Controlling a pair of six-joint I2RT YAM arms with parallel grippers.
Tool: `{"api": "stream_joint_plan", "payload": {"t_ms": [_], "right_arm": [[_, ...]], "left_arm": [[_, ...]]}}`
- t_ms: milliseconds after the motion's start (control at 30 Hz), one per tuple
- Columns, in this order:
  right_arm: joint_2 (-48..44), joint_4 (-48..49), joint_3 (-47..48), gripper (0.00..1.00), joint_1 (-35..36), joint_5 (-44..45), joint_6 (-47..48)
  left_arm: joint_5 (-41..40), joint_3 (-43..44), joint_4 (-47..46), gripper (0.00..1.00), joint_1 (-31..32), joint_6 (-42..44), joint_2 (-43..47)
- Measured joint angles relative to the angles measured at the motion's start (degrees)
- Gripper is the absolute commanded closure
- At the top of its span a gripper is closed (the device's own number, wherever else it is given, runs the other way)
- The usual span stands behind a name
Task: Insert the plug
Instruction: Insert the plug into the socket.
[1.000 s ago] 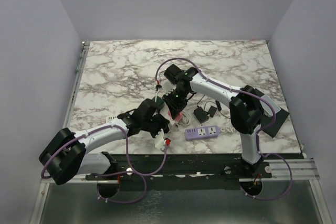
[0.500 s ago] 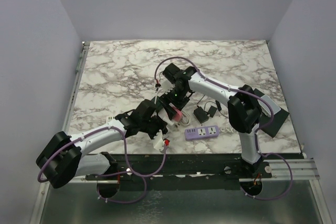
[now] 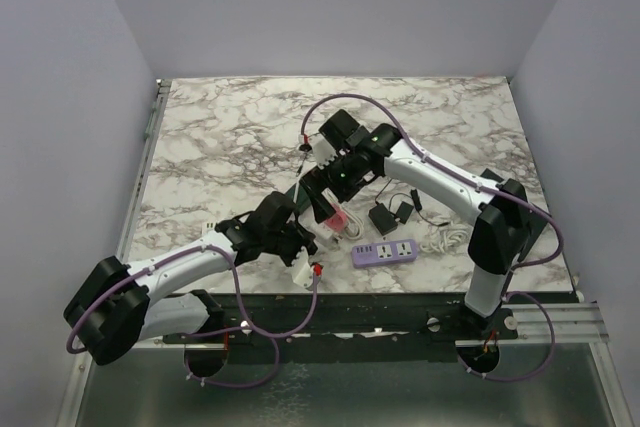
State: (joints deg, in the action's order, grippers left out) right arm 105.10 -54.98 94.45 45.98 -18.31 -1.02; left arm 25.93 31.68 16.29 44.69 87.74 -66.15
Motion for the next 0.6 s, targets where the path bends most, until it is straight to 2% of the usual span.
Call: {"api": "stream_joint_plan", "payload": {"t_ms": [333, 500, 600], "right_arm": [[-1.01, 3.15, -5.75, 0.08, 0.81, -1.05, -3.63], [-1.01, 4.17, -6.14, 0.18, 1.36, -1.42, -4.59], [-1.01, 4.57, -6.14, 0.21, 1.55, -1.84, -5.11]], "left_arm": [[-1.44, -1.64, -1.38, 0.73, 0.00, -0.35, 0.00], [-1.53, -2.64, -3.89, 0.75, 0.00, -0.13, 0.00], [-1.62, -3.87, -6.56, 0.76, 0.00, -0.02, 0.00]]}}
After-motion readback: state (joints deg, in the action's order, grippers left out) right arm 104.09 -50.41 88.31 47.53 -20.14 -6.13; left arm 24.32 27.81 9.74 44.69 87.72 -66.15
